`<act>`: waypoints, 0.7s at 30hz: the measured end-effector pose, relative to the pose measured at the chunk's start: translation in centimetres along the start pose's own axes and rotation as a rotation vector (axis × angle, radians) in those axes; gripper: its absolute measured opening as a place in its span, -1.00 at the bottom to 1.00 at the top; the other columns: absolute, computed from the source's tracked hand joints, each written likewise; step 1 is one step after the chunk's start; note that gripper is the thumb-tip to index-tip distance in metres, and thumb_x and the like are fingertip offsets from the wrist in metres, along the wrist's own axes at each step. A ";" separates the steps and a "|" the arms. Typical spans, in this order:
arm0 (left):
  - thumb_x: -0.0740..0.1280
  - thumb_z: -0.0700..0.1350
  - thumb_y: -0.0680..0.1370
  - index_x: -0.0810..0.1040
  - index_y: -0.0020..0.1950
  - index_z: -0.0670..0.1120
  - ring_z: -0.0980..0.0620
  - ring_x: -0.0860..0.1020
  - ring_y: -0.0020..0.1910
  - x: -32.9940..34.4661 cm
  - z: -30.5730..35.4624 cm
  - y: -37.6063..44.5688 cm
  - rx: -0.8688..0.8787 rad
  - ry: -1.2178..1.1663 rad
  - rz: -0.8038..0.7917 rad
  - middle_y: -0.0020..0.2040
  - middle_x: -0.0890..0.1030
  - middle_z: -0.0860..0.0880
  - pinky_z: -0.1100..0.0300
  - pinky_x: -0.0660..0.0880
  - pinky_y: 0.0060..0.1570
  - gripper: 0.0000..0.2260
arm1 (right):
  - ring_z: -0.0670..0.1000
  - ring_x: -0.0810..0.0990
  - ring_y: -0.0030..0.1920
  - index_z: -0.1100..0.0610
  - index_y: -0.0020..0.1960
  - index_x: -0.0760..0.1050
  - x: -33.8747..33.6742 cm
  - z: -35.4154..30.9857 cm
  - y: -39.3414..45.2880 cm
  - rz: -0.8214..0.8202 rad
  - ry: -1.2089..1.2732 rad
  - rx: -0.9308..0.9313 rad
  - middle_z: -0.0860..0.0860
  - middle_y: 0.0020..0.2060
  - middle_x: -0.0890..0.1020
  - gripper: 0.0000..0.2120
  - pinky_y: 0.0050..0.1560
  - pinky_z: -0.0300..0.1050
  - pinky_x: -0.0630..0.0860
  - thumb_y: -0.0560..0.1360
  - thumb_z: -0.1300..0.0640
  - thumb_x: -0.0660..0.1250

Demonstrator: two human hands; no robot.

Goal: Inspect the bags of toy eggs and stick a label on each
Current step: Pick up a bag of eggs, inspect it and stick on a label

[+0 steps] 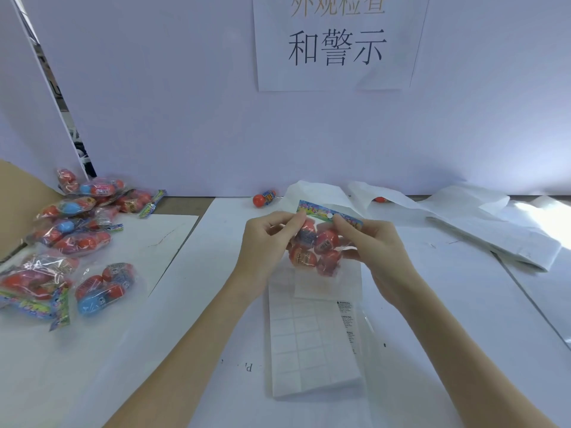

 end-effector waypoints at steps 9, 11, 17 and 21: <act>0.46 0.03 0.61 0.75 0.06 0.08 -0.01 0.72 -0.03 0.1 0.1 -0.2 0.015 0.000 -0.029 0.02 0.74 -0.01 0.01 0.67 0.00 -0.90 | 0.07 0.72 -0.08 0.06 0.21 0.66 0.8 0.8 -0.2 -0.006 -0.016 0.025 0.13 -0.04 0.77 -0.83 0.07 0.00 0.60 0.63 0.10 0.41; 0.48 -0.05 0.58 0.68 0.22 0.11 -0.10 0.73 0.02 1.4 0.1 -0.6 0.007 -0.008 -0.173 0.13 0.69 -0.11 0.04 0.67 -0.03 -0.78 | 0.03 0.68 -0.15 0.08 0.20 0.64 0.1 0.7 -0.1 0.073 0.006 0.014 0.13 -0.08 0.77 -0.84 0.10 0.01 0.58 0.63 0.10 0.41; 0.31 -0.26 0.57 0.62 0.33 0.03 -0.17 0.72 0.03 2.1 0.4 -0.5 0.011 -0.102 -0.243 0.17 0.66 -0.16 -0.03 0.63 0.05 -0.63 | -0.01 0.67 -0.17 0.16 0.19 0.64 0.0 0.4 -0.2 0.056 0.079 -0.004 0.06 -0.13 0.74 -0.84 -0.03 -0.19 0.58 0.66 0.23 0.33; 0.33 -0.17 0.64 0.63 0.28 0.04 -0.10 0.72 -0.05 1.8 0.7 -0.6 0.060 -0.092 -0.220 0.09 0.69 -0.02 0.14 0.61 -0.07 -0.75 | 0.07 0.63 -0.09 0.19 0.18 0.64 0.7 0.0 -0.3 -0.004 0.063 -0.016 0.15 -0.03 0.72 -0.75 0.01 -0.11 0.52 0.61 0.36 0.25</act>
Point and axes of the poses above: each hand's wrist, its own y-axis towards the middle knuckle, its own x-axis out of the palm, z = x × y, the point moved 8 cm from there along y, towards the middle knuckle
